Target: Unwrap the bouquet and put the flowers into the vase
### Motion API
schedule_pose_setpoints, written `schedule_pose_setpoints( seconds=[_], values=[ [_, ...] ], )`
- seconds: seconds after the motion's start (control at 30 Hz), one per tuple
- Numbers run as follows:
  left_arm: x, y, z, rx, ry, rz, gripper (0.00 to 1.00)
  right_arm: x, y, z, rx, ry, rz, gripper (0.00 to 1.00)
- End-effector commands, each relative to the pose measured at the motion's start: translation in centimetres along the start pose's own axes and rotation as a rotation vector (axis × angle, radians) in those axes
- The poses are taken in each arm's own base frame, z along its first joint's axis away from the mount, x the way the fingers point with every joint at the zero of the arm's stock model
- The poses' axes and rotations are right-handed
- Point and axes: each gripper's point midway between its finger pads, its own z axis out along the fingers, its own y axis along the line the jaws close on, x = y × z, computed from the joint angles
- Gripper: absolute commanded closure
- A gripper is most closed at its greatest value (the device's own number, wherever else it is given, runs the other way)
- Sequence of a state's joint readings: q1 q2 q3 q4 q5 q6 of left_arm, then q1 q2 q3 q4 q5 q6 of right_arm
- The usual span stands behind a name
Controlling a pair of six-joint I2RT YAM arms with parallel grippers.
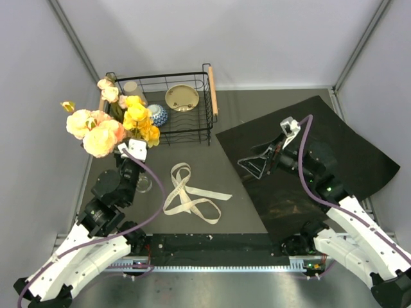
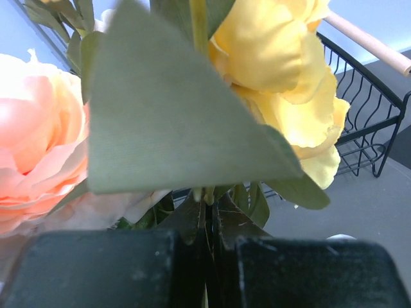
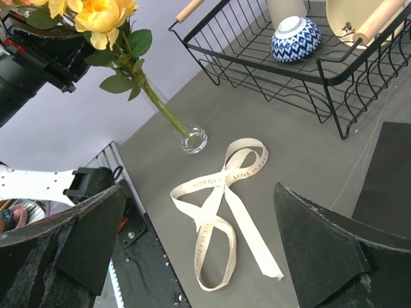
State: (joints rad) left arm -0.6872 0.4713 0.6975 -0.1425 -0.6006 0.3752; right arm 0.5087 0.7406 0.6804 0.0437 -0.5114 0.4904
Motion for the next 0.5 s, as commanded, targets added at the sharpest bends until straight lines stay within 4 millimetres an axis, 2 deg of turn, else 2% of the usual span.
schedule_pose_setpoints(
  seconds=[0.0, 0.1, 0.23, 0.47],
  values=[
    [1.1, 0.3, 0.3, -0.047, 0.038, -0.029, 1.0, -1.4, 1.0, -0.2, -0.029, -0.056, -0.05, 0.01],
    [0.2, 0.9, 0.6, -0.074, 0.033, -0.051, 1.0, -1.4, 1.0, -0.1, -0.033, -0.055, -0.049, 0.01],
    [-0.1, 0.9, 0.9, -0.08, 0.049, -0.072, 1.0, -1.6, 1.0, -0.1, -0.033, -0.057, -0.05, 0.01],
    [0.9, 0.3, 0.8, -0.068, 0.078, -0.11, 1.0, -1.4, 0.8, 0.0, -0.023, -0.054, -0.05, 0.01]
  ],
)
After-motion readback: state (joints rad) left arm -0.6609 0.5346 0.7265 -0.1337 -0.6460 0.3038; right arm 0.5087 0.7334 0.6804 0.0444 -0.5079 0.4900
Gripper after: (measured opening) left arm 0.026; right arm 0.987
